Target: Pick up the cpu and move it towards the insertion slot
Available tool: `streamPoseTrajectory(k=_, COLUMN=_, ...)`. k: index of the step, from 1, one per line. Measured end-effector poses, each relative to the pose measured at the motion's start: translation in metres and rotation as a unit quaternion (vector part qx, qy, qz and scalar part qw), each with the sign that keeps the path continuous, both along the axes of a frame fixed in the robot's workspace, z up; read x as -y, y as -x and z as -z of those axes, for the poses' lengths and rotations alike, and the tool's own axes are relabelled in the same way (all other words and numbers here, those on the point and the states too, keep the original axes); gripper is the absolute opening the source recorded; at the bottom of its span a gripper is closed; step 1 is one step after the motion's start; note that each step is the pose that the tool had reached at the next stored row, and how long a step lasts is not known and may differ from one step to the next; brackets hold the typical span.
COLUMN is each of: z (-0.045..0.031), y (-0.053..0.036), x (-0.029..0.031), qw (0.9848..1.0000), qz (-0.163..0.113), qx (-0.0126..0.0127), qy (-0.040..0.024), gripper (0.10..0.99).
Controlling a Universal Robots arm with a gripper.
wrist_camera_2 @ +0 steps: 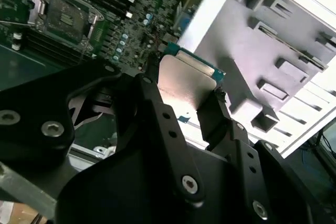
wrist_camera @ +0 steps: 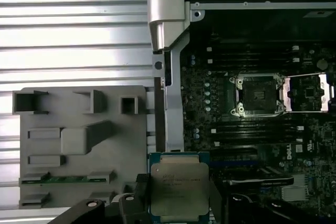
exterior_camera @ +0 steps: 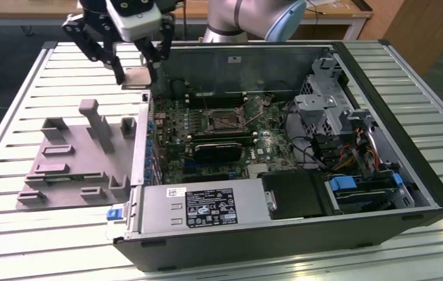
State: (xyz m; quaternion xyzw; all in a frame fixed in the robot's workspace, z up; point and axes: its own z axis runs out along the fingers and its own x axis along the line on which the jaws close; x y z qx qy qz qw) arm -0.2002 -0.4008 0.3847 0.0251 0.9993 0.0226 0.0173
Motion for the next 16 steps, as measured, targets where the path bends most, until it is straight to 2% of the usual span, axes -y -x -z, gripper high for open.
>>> streamPoseTrajectory(k=16, z=0.0000, y=-0.0727, x=0.0000, qw=1.0000, qz=0.000, qx=-0.0037, qy=0.0000, gripper=0.537)
